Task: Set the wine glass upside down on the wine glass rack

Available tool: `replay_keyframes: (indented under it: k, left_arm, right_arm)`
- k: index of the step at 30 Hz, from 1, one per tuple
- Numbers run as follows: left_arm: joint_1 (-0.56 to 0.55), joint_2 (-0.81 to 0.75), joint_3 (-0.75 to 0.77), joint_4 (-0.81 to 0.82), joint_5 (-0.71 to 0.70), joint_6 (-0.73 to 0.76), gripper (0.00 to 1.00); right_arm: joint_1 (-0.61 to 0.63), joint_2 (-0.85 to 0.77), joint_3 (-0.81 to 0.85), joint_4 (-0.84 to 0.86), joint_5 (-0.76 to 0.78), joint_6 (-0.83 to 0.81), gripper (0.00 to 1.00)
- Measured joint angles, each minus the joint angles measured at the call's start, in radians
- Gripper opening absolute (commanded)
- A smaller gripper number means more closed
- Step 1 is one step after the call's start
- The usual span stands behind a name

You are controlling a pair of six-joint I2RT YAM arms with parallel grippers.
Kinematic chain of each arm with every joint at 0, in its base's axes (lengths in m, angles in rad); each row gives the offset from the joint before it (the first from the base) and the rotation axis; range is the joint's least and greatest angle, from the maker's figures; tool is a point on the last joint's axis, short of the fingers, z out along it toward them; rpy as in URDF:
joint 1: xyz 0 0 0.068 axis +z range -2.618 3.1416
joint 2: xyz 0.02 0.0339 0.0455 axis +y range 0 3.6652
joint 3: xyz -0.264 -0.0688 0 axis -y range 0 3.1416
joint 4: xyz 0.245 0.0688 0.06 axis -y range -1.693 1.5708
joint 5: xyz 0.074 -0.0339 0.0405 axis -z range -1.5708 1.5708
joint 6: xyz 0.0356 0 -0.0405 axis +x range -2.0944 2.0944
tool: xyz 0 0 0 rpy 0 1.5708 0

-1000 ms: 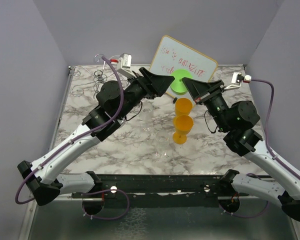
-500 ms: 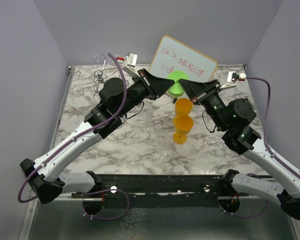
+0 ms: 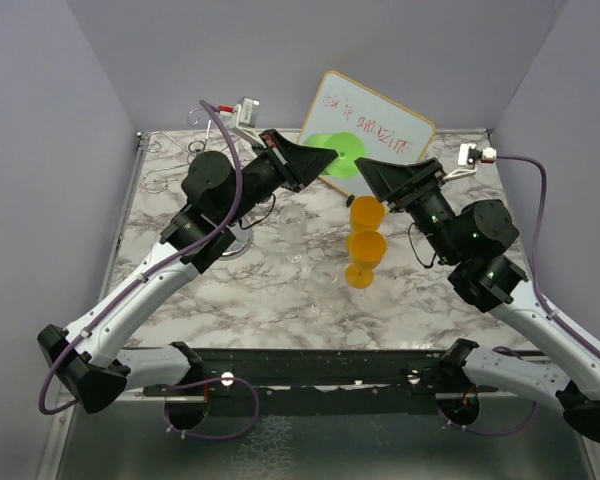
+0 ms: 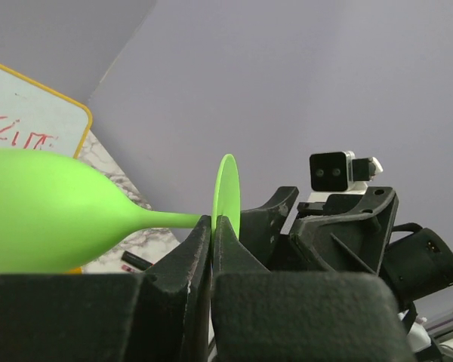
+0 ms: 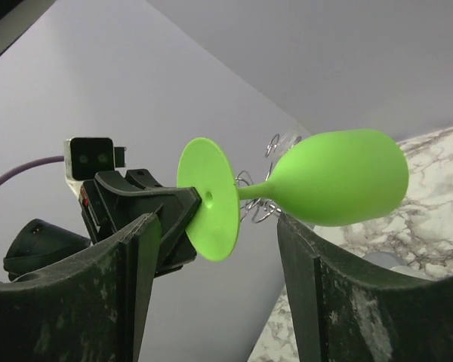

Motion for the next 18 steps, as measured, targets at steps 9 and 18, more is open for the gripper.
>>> replay_keyframes:
  k: [9, 18]
  left_arm:
    - [0.101, 0.045, 0.106, 0.023, 0.140, 0.080, 0.00]
    - [0.255, 0.207, 0.350, 0.050, 0.271, 0.085, 0.00]
  right_arm:
    - [0.000, -0.098, -0.047, 0.012, 0.053, -0.043, 0.73]
    - [0.000, -0.113, -0.065, 0.014, 0.093, -0.077, 0.73]
